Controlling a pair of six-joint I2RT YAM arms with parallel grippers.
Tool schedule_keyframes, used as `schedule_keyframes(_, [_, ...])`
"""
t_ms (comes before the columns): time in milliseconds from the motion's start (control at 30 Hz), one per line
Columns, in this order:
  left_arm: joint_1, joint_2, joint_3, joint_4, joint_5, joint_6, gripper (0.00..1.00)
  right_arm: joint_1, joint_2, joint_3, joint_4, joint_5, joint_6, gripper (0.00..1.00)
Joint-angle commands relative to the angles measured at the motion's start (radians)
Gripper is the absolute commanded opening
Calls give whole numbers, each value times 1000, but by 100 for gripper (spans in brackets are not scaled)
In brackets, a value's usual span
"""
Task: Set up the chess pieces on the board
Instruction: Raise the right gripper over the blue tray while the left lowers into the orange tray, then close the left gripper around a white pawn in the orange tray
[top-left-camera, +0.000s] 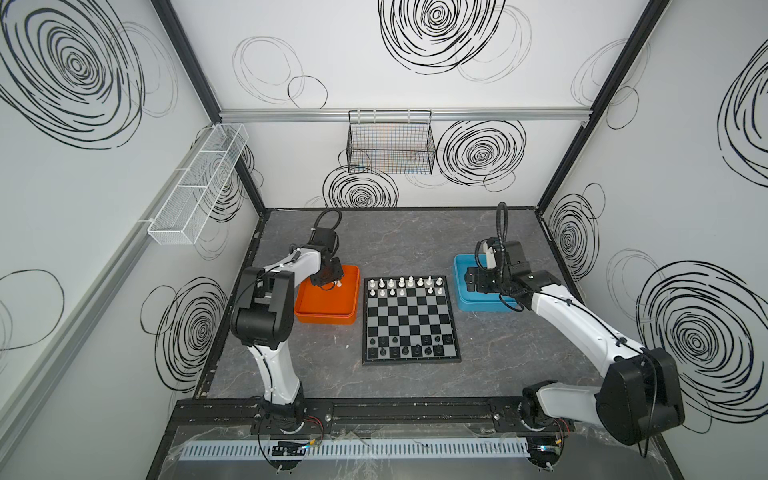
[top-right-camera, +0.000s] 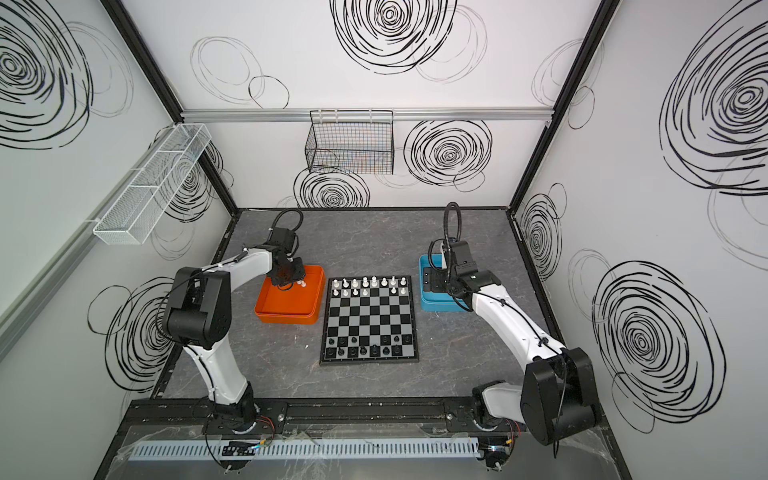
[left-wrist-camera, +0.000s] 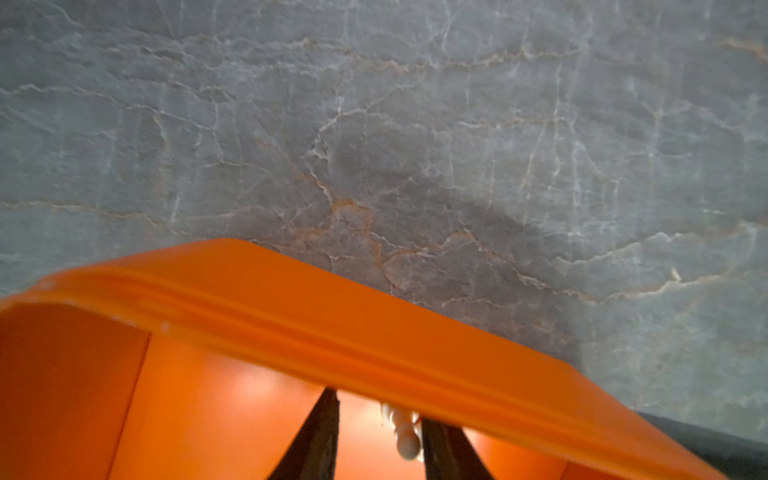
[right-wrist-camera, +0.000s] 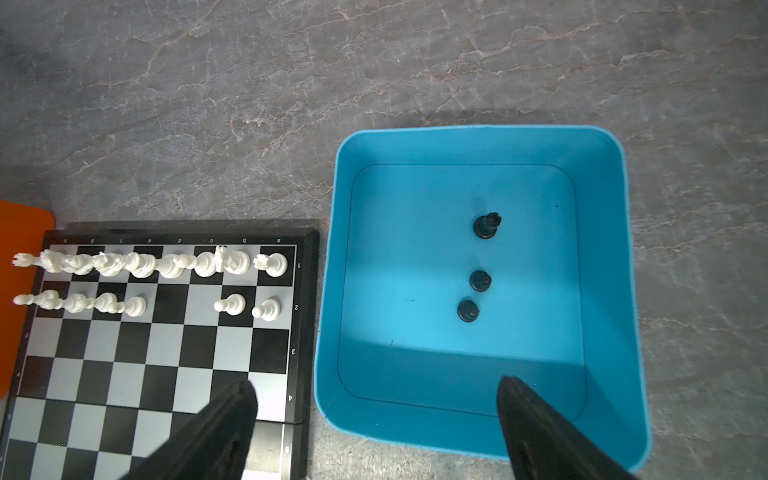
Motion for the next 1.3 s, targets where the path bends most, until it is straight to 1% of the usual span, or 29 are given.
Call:
schedule_keyframes(0, [-8, 21, 23, -11, -20, -5, 33, -5, 12, -7, 18, 2, -13, 95])
schedule_keyframes(133, [-13, 23, 18, -4, -13, -2, 28, -7, 20, -4, 16, 4, -12, 95])
schedule_keyframes(533, [-33, 27, 12, -7, -23, 1, 21, -9, 57, 32, -24, -7, -12, 95])
schedule_keyframes(700, [-35, 23, 13, -14, -30, 4, 15, -10, 52, 32, -26, -6, -12, 95])
schedule_keyframes(900, [-37, 13, 13, -26, -26, 20, 10, -10, 49, 35, -30, -7, -12, 95])
schedule_keyframes(1067, [-37, -14, 21, -73, -45, 46, 9, -10, 53, 54, -45, -10, -13, 95])
schedule_keyframes(1100, [-37, -25, 20, -81, -53, 68, 9, -10, 53, 59, -50, -9, -12, 95])
schedule_keyframes(1267, [-39, -101, -15, -112, -59, 87, 9, -11, 53, 73, -61, -15, -12, 95])
